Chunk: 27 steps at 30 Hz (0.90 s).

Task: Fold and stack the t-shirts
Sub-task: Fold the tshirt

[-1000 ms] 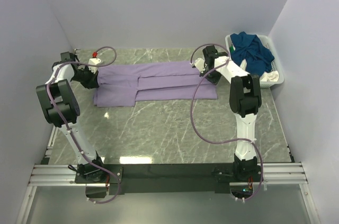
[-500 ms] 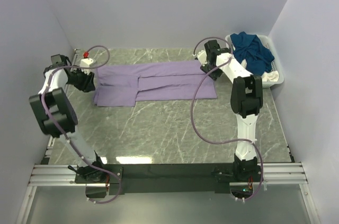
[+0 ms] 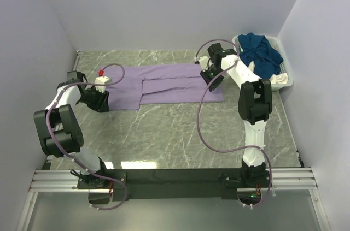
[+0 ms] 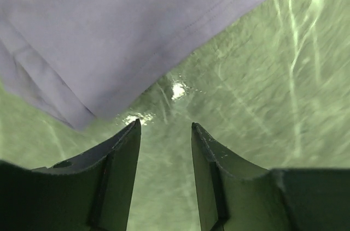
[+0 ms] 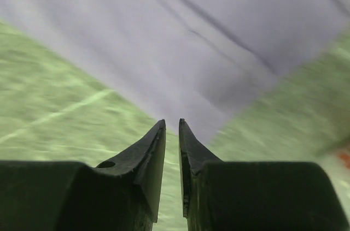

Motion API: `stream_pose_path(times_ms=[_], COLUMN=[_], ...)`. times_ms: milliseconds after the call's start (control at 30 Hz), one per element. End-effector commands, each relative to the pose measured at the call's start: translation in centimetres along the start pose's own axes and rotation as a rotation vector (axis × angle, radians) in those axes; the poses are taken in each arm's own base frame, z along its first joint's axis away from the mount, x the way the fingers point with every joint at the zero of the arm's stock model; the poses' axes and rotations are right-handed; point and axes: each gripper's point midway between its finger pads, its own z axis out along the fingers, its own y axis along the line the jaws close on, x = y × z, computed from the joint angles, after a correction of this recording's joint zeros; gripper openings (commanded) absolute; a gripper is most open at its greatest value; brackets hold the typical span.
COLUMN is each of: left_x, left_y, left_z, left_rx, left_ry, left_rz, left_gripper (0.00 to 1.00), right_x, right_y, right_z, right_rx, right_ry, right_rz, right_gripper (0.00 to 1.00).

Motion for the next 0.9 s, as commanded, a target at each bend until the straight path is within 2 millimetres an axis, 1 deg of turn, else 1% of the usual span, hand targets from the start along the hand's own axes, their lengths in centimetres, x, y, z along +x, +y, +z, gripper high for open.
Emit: stream_pose_path(times_ms=[0, 67, 100, 167, 200, 300, 367, 533, 633, 733, 833, 867], left_x=[-0.7, -0.6, -0.7, -0.4, -0.2, 0.1, 0.2, 1.1, 1.2, 1.1, 0.8, 0.7], left_y=[0.0, 0.1, 0.6, 1.2, 1.9, 2.7, 3.2, 3.2, 3.2, 3.6, 3.8, 3.8], left_z=[-0.3, -0.2, -0.5, -0.4, -0.3, 0.0, 0.2, 1.3, 2.0, 2.5, 2.8, 2.8], left_rx=[-0.01, -0.009, -0.02, -0.024, -0.031, -0.027, -0.038, -0.022, -0.001, -0.006, 0.006, 0.01], left_ry=[-0.048, -0.046, -0.053, -0.05, -0.046, -0.041, -0.049, -0.035, -0.04, -0.056, -0.068, -0.071], left_rz=[-0.204, -0.296, -0.332, -0.423, -0.463, -0.549, -0.566, -0.599, -0.616, -0.63, -0.641, -0.642], left_gripper=[0.48, 0.48, 0.49, 0.5, 0.5, 0.5, 0.51, 0.51, 0.5, 0.5, 0.47, 0.44], right_x=[-1.9, -2.3, -2.1, -1.9, -1.7, -1.8, -2.0, -2.0, -2.0, -1.9, -1.9, -1.9], right_y=[4.9, 5.6, 6.1, 6.3, 6.5, 6.6, 6.9, 6.6, 6.4, 6.3, 6.1, 6.2], right_z=[-2.1, -1.8, -1.5, -1.1, -0.8, -0.7, -0.6, -0.7, -0.6, -0.5, -0.4, -0.4], right_rx=[-0.153, -0.161, -0.166, -0.158, -0.162, -0.162, -0.164, -0.152, -0.144, -0.139, -0.131, -0.129], right_ry=[-0.091, -0.1, -0.091, -0.08, -0.071, -0.074, -0.074, -0.074, -0.07, -0.066, -0.064, -0.062], right_rz=[0.039, 0.042, 0.033, 0.033, 0.031, 0.029, 0.027, 0.021, 0.015, 0.012, 0.006, 0.003], right_gripper=[0.23, 0.23, 0.23, 0.24, 0.24, 0.24, 0.24, 0.24, 0.24, 0.24, 0.24, 0.24])
